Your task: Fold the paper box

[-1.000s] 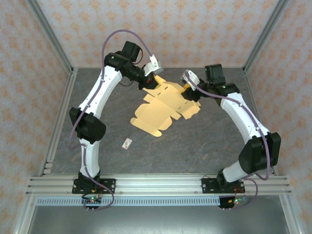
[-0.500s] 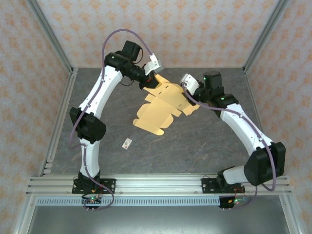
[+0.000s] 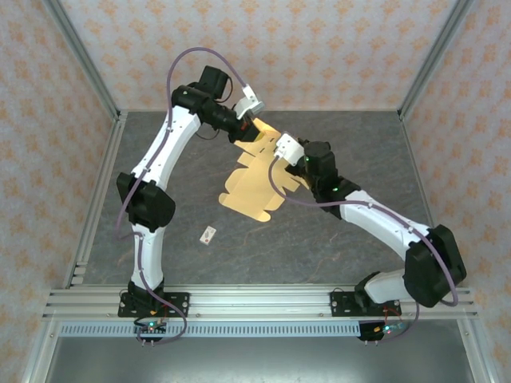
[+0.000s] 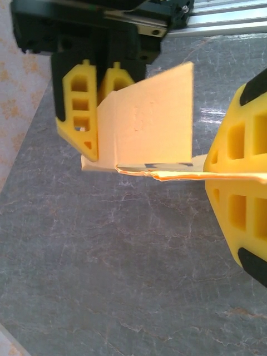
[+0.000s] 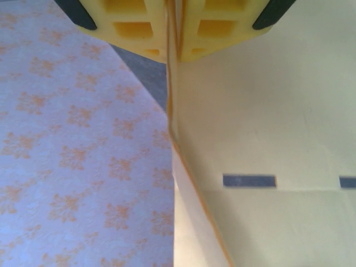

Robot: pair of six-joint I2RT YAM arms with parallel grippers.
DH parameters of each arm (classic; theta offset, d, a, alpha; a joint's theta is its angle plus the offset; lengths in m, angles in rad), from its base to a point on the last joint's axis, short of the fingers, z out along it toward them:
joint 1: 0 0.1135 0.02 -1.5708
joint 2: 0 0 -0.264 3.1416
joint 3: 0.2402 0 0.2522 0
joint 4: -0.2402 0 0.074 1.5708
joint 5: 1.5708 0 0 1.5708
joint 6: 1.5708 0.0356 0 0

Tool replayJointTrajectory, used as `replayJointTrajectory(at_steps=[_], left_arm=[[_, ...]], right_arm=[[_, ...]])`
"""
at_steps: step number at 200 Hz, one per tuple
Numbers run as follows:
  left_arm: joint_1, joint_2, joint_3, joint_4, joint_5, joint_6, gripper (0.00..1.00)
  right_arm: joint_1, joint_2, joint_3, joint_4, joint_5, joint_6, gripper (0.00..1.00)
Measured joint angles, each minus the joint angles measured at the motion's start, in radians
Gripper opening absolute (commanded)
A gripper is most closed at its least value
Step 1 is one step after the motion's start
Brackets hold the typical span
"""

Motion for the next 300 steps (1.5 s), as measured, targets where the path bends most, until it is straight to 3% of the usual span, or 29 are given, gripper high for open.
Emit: replayJointTrajectory(at_steps=[30, 66, 137, 214, 231, 274, 300], left_arm=[[0.004, 0.022, 0.0, 0.007, -0.011, -0.034, 0.0], [0.005, 0.031, 0.0, 0.019, -0.011, -0.047, 0.0], [0.01, 0.031, 0.001, 0.019, 0.003, -0.037, 0.0], [0.015, 0.031, 0.002, 0.016, 0.004, -0.018, 0.0], [0.018, 0.031, 0.004, 0.016, 0.004, -0.018, 0.0], [0.019, 0.031, 0.005, 0.034, 0.0, -0.053, 0.42], [0.027, 0.031, 0.005, 0.055, -0.012, -0.091, 0.51]], right_arm=[[0.035, 0.063, -0.009, 0.087, 0.112, -0.04, 0.02], [0.034, 0.063, -0.007, 0.075, 0.123, -0.021, 0.01], [-0.09, -0.017, -0.002, -0.084, -0.117, 0.103, 0.18], [-0.142, -0.021, 0.019, -0.171, -0.243, 0.143, 0.0], [-0.142, -0.021, 0.03, -0.189, -0.247, 0.145, 0.0], [-0.142, -0.021, 0.054, -0.246, -0.247, 0.176, 0.0], [-0.143, -0.024, 0.066, -0.305, -0.249, 0.194, 0.0]])
